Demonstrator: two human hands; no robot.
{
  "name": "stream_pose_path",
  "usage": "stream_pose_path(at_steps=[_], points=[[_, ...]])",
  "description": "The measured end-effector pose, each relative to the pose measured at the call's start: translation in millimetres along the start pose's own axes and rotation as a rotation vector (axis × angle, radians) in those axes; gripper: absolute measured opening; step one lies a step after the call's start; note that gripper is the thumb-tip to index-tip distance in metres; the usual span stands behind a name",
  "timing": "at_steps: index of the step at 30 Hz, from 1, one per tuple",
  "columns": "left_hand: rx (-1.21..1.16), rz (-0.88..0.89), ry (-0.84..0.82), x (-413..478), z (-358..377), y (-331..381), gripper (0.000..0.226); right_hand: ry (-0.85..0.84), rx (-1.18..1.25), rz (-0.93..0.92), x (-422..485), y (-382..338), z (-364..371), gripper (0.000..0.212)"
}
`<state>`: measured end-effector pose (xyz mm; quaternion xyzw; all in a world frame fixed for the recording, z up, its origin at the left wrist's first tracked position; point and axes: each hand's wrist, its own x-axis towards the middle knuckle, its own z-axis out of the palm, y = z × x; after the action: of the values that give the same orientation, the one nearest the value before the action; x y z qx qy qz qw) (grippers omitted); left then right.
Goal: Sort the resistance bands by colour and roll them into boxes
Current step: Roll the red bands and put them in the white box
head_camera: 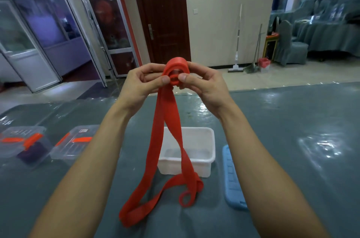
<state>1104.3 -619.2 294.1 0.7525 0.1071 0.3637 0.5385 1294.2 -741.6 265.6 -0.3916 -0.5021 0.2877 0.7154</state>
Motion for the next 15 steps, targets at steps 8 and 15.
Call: stream_pose_path(at_steps=[8, 15], points=[[-0.088, 0.142, 0.078, -2, -1, 32, 0.056, -0.053, 0.16, -0.064, 2, -26, 22, 0.048], [0.107, -0.141, -0.055, -52, 11, -49, 0.062, 0.086, 0.257, 0.211, -94, 63, 11, 0.046]])
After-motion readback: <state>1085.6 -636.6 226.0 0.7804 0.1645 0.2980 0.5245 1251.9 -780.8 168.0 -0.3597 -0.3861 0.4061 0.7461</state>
